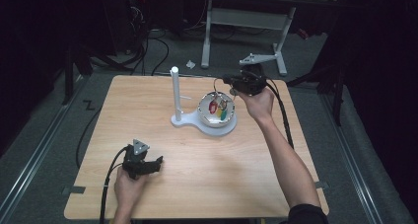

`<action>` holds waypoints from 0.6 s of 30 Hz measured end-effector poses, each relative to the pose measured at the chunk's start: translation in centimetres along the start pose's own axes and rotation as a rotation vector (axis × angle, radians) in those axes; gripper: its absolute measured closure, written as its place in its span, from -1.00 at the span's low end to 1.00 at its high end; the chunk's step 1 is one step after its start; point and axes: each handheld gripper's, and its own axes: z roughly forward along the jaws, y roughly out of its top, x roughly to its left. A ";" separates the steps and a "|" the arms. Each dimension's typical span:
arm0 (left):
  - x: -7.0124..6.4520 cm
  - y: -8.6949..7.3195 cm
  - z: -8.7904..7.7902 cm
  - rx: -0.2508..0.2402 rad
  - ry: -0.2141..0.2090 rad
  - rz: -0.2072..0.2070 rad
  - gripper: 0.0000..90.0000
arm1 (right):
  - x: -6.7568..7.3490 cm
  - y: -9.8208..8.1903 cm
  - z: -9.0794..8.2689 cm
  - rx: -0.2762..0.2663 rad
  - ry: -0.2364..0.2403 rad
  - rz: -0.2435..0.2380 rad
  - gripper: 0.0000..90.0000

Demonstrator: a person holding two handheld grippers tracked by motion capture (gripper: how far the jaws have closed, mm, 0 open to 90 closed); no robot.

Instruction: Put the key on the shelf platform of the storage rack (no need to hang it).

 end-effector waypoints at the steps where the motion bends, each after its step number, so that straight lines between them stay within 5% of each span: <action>1: 0.0 0.0 0.0 0.001 -0.001 0.000 -0.52 | 0.0 0.0 0.0 0.000 0.000 0.000 0.95; 18: 0.0 0.0 0.0 0.002 -0.001 0.003 -0.51 | 0.1 -2.4 3.1 0.059 0.010 0.000 0.95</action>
